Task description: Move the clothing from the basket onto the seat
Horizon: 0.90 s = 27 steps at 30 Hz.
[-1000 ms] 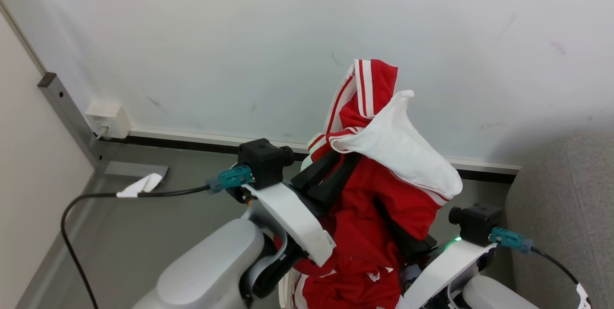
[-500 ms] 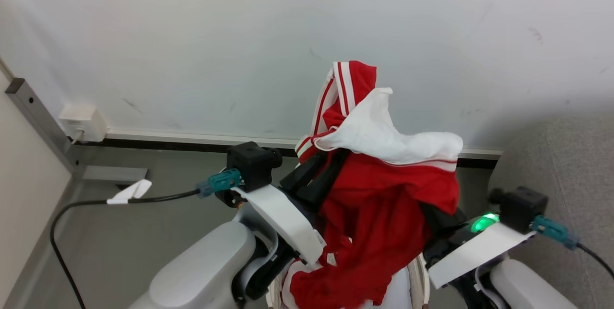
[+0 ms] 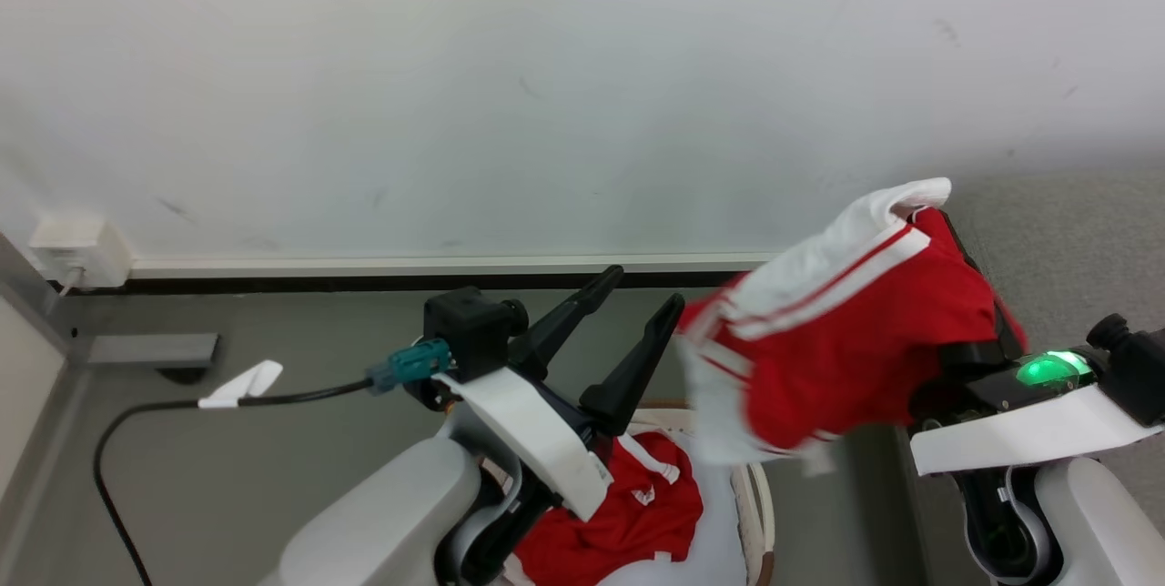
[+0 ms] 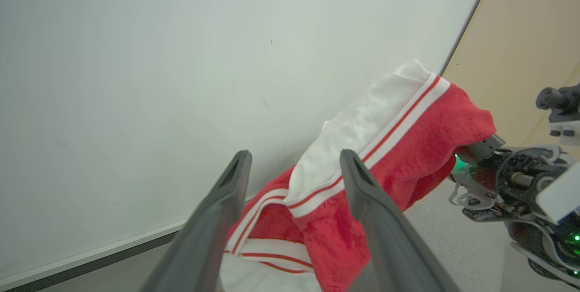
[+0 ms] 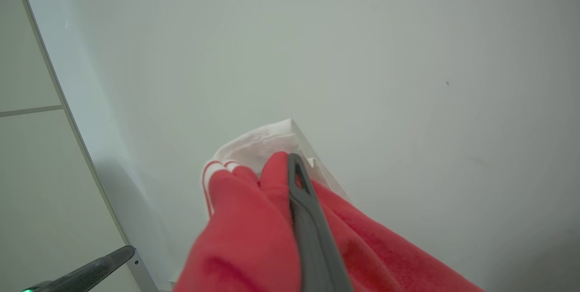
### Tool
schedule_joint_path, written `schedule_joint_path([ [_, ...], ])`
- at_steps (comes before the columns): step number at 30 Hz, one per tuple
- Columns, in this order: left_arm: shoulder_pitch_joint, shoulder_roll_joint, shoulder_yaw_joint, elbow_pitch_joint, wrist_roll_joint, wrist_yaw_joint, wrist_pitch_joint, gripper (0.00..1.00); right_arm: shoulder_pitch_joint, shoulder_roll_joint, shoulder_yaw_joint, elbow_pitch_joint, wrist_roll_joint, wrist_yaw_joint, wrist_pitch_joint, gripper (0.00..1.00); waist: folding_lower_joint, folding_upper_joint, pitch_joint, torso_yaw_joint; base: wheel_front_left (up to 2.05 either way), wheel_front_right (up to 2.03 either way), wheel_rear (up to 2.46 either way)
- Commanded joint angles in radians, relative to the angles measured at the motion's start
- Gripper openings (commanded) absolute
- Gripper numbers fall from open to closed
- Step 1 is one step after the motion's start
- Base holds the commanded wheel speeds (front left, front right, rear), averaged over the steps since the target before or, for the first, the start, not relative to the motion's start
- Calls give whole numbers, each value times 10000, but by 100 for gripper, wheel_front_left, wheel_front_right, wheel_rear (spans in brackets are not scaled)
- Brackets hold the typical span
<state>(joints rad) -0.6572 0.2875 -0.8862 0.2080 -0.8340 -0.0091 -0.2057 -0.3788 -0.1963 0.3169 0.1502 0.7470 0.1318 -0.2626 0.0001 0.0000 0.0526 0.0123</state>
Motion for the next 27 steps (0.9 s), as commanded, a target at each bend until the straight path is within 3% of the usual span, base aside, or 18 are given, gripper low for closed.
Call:
schedule_joint_path([
  [1,202,24,-36,-59,70,18,-78,100,172,-31,-191,-158,-160,-21,-33,0,-1,0,42,-204,0,0,0],
  [16,555,177,-242,-272,789,45,-446,100,897,-783,-876,-1163,-661,-21,-18,0,-1,0,266,-2256,0,0,0],
  [27,634,260,-264,-262,1559,-31,-580,100,1599,-612,-1191,-1711,-898,-21,-18,0,-1,0,595,-3828,0,0,0],
])
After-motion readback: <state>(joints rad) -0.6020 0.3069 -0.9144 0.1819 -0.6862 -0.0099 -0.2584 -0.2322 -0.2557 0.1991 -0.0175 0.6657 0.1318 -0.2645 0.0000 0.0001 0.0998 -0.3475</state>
